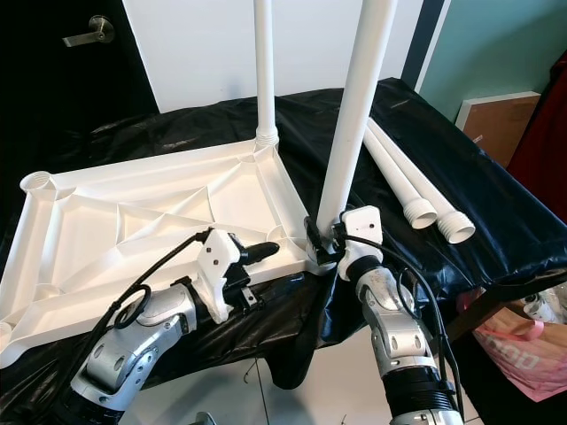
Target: Building children table
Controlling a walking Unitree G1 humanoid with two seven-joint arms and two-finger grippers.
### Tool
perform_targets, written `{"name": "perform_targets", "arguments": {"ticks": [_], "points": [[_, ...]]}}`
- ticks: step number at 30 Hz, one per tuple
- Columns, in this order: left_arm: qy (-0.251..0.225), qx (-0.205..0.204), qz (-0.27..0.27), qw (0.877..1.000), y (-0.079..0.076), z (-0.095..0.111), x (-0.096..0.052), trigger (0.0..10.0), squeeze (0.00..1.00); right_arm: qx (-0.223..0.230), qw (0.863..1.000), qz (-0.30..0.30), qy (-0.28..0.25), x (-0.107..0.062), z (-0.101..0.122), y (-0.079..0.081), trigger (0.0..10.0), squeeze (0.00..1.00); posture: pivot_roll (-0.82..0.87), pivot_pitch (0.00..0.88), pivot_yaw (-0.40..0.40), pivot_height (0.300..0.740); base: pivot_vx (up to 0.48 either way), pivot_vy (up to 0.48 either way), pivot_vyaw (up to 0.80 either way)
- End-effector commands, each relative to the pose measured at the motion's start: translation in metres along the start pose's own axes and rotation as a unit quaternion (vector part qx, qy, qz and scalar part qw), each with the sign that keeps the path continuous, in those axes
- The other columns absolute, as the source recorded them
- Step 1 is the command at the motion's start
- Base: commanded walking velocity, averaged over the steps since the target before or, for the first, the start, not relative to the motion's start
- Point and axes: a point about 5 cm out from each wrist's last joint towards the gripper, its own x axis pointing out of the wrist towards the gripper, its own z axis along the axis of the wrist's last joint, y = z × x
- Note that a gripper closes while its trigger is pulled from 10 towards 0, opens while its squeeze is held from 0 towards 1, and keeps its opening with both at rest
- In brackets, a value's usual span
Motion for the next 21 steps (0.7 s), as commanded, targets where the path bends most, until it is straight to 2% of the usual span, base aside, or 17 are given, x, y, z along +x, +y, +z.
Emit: {"name": "perform_targets", "arguments": {"ticks": [1,9,10,11,12,13,15,21], "points": [[0.005,0.006,-0.010,1.000,0.000,0.000,-0.001,10.0,0.00,0.003,0.999,0.031,-0.005,0.002,0.001,-0.004,10.0,0.00,-0.03,0.003,-0.007,0.740,0.000,0.000,0.00],[0.005,0.008,-0.013,1.000,0.001,0.000,0.001,10.0,0.00,-0.016,0.995,0.101,0.013,0.013,0.001,-0.010,10.0,0.00,-0.03,0.000,-0.012,0.740,0.000,0.000,0.00],[0.004,0.009,-0.013,1.000,0.001,0.000,0.002,10.0,0.00,-0.020,0.994,0.108,0.016,0.015,0.000,-0.011,8.0,0.00,-0.03,0.000,-0.012,0.740,0.000,0.000,0.00],[0.004,0.009,-0.013,1.000,0.001,0.000,0.002,10.0,0.00,-0.020,0.994,0.108,0.016,0.015,0.000,-0.011,8.0,0.00,-0.03,0.000,-0.012,0.740,0.000,0.000,0.00],[0.004,0.009,-0.013,1.000,0.001,0.000,0.002,10.0,0.00,-0.019,0.994,0.110,0.019,0.015,-0.001,-0.011,2.2,0.00,-0.02,0.000,-0.019,0.740,0.000,0.000,0.00],[0.004,0.009,-0.013,1.000,0.001,0.000,0.002,10.0,0.00,-0.019,0.994,0.110,0.019,0.015,-0.001,-0.011,2.2,0.00,-0.02,0.000,-0.019,0.740,0.000,0.000,0.00],[0.004,0.010,-0.011,1.000,0.001,0.000,0.001,10.0,0.00,-0.018,0.994,0.108,0.024,0.015,-0.004,-0.013,0.0,0.00,-0.01,0.000,-0.023,0.740,0.000,0.000,0.00],[0.005,0.008,-0.010,1.000,-0.001,-0.001,0.001,10.0,0.00,-0.012,0.993,0.110,0.031,0.012,-0.010,-0.018,0.0,0.00,-0.01,0.000,-0.026,0.740,0.000,0.000,0.00]]}}
